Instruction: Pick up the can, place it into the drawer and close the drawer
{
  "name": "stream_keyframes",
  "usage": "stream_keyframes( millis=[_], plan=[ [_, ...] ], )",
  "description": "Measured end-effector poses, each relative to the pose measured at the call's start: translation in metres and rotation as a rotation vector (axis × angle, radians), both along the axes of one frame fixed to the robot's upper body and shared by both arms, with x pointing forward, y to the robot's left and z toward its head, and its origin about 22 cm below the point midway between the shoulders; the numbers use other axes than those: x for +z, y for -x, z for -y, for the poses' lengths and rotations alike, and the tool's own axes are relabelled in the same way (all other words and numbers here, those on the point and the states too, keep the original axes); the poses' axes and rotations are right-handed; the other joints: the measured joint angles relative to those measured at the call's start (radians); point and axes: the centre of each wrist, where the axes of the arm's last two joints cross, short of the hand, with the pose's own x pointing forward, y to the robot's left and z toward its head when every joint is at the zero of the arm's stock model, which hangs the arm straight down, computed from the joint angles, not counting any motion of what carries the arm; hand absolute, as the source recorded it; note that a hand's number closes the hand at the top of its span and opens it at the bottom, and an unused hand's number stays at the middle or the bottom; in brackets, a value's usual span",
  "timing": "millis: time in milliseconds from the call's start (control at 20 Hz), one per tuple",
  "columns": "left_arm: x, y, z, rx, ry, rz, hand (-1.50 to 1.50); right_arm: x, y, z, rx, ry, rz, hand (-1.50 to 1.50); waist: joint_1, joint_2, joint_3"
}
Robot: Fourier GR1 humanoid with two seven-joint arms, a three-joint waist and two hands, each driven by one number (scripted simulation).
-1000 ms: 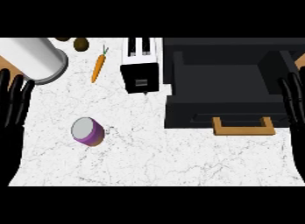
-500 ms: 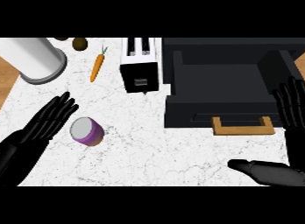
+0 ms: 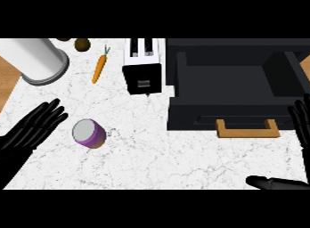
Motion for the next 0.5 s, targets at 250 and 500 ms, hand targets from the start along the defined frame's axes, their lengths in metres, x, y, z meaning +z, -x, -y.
stream_keyframes(
  millis=[250, 500],
  plan=[
    [-0.001, -0.003, -0.014, 0.024, 0.011, -0.033, -1.5, 0.002, 0.009, 0.002, -0.002, -0.004, -0.012, -1.5, 0.0, 0.0, 0.0],
    [-0.006, -0.005, -0.01, 0.048, 0.005, -0.054, -1.5, -0.004, 0.014, 0.01, -0.005, 0.004, -0.012, -1.5, -0.001, 0.0, 0.0]
  ],
)
